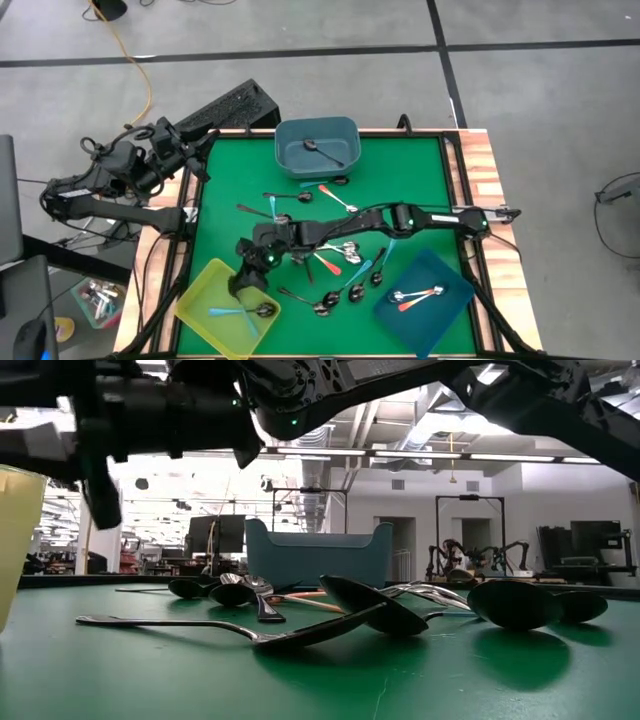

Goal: Sort silverware by color (type)
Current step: Put the black spoon into the light blue bin

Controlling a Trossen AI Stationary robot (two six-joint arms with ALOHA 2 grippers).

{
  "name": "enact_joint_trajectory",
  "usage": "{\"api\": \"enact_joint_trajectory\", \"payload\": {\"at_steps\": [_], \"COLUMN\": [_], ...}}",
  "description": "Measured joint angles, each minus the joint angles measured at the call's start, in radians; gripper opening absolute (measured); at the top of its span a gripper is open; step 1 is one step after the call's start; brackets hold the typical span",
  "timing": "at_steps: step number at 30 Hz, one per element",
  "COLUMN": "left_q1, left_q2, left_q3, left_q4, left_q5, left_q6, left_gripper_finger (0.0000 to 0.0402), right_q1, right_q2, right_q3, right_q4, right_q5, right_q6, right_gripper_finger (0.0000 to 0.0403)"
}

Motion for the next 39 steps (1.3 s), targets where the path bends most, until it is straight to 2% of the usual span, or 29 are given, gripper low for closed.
{"api": "enact_joint_trajectory", "payload": {"at_steps": [6,9,16,20,24,29,35,39], "left_q1": [0.0,0.0,0.0,0.0,0.0,0.0,0.0,0.0], "left_q2": [0.0,0.0,0.0,0.0,0.0,0.0,0.011,0.029], "left_q3": [0.0,0.0,0.0,0.0,0.0,0.0,0.0,0.0], "left_q4": [0.006,0.005,0.005,0.005,0.005,0.005,0.004,0.002], "left_q5": [0.0,0.0,0.0,0.005,0.005,0.055,0.147,0.159], "left_q6": [-0.037,-0.044,-0.081,-0.084,-0.084,-0.084,-0.092,-0.129], "left_gripper_finger": [0.0126,0.0126,0.0126,0.0125,0.0126,0.0126,0.0126,0.0125], "right_q1": [-0.062,-0.095,-0.189,-0.241,-0.275,-0.312,-0.348,-0.354], "right_q2": [-0.102,-0.187,-0.434,-0.6,-0.751,-0.927,-1.086,-1.176], "right_q3": [0.001,0.0,-0.001,0.0,-0.001,-0.001,0.0,-0.001], "right_q4": [-0.031,-0.145,-0.656,-0.931,-1.109,-1.196,-1.354,-1.443], "right_q5": [-0.043,-0.048,-0.041,0.056,0.183,0.294,0.349,0.415], "right_q6": [-0.063,-0.148,-0.443,-0.605,-0.713,-0.751,-0.767,-0.761], "right_gripper_finger": [0.0133,0.013,0.0128,0.0127,0.0127,0.0127,0.0127,0.0127]}}
